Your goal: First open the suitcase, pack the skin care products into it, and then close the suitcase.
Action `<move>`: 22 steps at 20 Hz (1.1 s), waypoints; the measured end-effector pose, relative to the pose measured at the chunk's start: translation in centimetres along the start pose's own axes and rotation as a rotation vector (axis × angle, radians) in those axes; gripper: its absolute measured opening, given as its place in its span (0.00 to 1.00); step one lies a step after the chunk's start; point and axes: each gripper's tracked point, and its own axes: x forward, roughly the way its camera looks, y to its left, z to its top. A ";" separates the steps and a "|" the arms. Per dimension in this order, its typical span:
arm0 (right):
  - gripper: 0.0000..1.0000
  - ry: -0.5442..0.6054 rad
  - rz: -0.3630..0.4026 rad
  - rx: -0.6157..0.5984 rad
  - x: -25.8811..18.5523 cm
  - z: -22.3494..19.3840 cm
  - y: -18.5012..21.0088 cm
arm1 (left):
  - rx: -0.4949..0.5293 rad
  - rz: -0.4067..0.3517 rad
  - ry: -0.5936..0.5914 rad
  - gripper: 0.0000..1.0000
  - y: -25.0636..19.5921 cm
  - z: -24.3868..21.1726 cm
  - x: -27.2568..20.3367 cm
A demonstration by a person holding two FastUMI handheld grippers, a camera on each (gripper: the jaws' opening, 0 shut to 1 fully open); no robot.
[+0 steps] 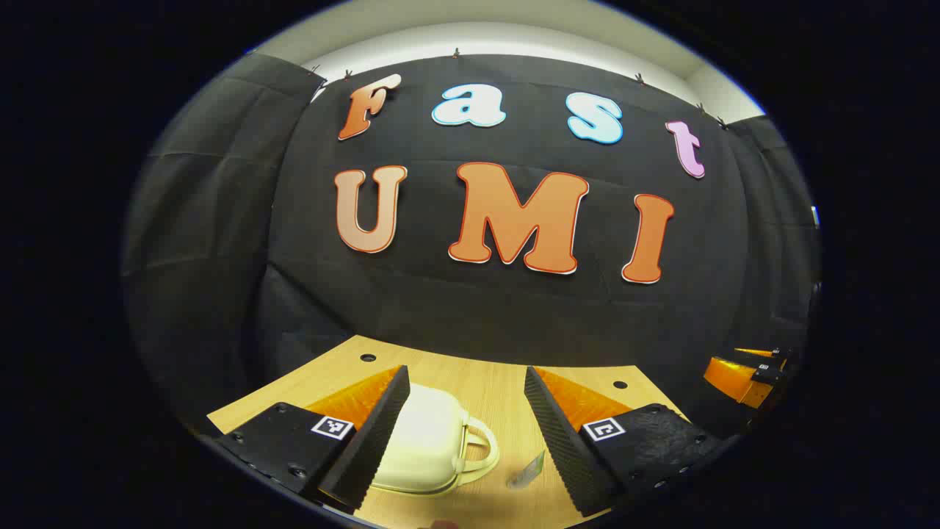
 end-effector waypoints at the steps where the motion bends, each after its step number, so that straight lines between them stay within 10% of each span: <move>1: 0.95 -0.003 0.008 0.003 -0.1 0.1 0.0 | -0.009 0.009 -0.002 0.98 0.0 0.1 -0.2; 22: 0.95 0.028 -0.046 0.007 -0.8 -0.5 0.0 | 0.130 -0.086 0.061 0.98 -0.7 -1.0 2.1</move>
